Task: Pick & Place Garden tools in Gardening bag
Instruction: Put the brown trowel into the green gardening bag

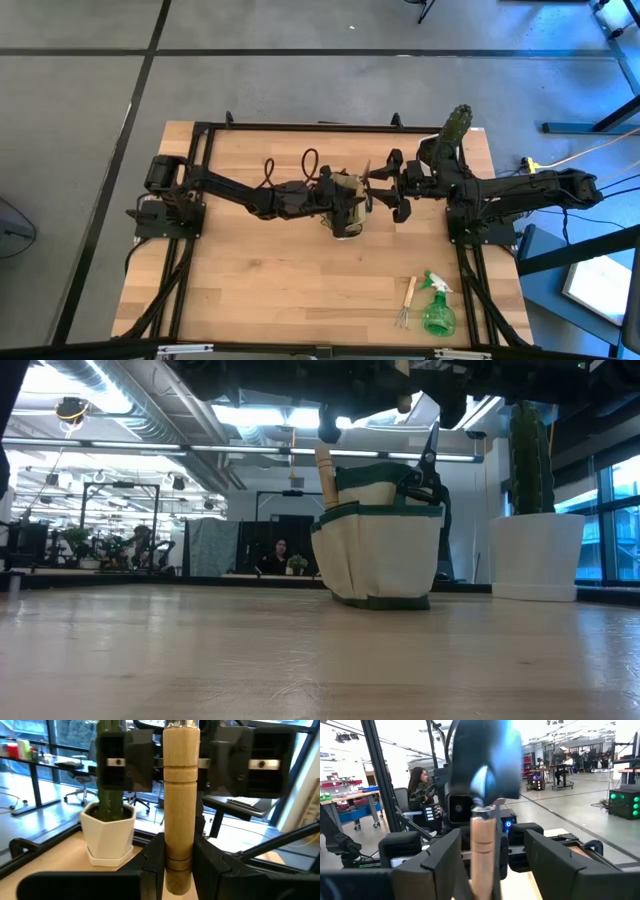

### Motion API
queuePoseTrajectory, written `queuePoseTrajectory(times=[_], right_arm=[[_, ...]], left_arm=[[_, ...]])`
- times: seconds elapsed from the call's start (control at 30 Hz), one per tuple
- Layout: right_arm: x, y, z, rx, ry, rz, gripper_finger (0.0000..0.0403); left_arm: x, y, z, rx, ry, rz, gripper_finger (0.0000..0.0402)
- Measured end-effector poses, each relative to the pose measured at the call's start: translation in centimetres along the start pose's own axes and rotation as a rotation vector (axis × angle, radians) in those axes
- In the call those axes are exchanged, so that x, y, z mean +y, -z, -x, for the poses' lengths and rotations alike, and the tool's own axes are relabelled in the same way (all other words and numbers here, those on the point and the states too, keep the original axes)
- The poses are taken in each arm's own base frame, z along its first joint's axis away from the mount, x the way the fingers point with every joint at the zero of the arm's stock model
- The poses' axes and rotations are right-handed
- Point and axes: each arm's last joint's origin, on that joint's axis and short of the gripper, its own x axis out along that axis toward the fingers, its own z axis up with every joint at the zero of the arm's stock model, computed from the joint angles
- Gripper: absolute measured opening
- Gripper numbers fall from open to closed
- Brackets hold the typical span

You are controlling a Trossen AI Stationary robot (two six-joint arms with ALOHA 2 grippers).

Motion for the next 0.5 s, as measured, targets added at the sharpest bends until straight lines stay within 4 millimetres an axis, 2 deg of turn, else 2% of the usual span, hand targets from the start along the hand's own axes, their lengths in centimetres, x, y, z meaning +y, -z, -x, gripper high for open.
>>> queuePoseTrajectory(times=[0.5], right_arm=[[0.04,-0.04,0.00,-0.003,-0.012,0.000,0.0220]], left_arm=[[-0.15,0.06,0.05,0.005,0.004,0.005,0.0063]])
